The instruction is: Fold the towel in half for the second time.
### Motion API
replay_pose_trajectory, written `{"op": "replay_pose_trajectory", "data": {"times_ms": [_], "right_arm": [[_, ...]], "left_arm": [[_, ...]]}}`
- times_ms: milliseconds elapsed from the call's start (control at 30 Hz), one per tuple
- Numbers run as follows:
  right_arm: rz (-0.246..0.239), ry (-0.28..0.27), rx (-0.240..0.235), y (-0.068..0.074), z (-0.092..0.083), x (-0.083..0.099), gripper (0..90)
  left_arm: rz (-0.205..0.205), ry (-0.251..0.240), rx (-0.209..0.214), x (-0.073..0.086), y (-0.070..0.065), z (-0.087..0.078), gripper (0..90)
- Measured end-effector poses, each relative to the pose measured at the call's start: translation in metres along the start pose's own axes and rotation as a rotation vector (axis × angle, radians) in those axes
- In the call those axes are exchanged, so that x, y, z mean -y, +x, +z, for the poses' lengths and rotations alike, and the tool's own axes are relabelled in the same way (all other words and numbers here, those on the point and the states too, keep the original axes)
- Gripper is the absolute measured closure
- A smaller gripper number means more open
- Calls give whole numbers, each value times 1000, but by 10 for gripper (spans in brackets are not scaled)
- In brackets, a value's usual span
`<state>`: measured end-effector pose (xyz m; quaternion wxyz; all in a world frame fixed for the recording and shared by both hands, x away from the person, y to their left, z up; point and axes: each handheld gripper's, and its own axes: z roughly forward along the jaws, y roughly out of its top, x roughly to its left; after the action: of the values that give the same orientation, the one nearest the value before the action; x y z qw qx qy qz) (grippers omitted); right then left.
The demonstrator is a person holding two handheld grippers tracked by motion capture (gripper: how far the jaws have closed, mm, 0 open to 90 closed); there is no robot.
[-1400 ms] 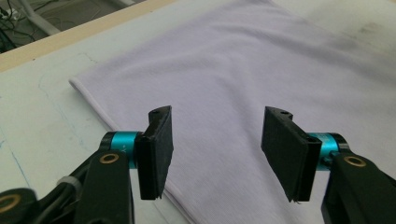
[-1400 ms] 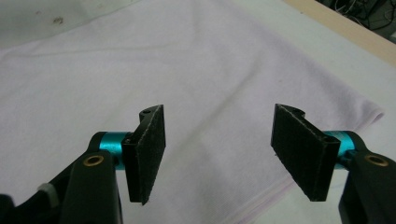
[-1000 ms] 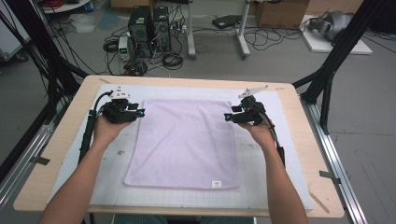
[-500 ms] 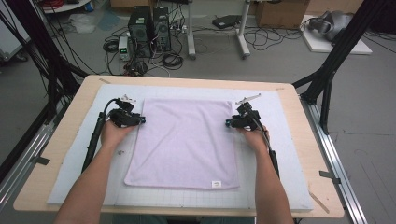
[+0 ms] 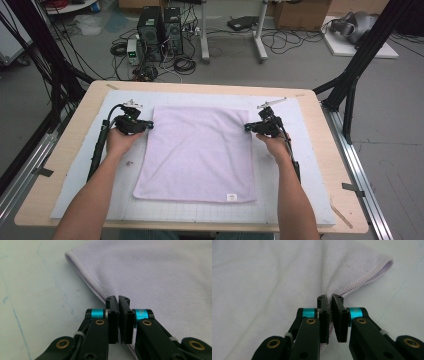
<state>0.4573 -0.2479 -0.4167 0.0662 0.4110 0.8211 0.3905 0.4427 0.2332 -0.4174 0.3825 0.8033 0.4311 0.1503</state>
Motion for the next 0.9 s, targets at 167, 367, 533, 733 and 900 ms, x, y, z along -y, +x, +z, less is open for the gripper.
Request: {"op": "replay_pose_trajectory", "data": {"times_ms": [167, 367, 533, 733, 900], "right_arm": [[-78, -6, -49, 13, -21, -1, 847], [-166, -18, -131, 49, -56, 19, 846], [-154, 48, -154, 62, -55, 57, 825], [-81, 24, -112, 49, -61, 63, 552], [-90, -3, -21, 39, -57, 33, 446]], "left_arm": [[45, -62, 36, 2, -8, -29, 866], [79, -110, 89, 34, -27, -63, 866], [67, -79, 139, 74, -39, -71, 864], [75, -86, 106, 69, -38, -75, 667], [54, -97, 52, 28, -22, -56, 586]]}}
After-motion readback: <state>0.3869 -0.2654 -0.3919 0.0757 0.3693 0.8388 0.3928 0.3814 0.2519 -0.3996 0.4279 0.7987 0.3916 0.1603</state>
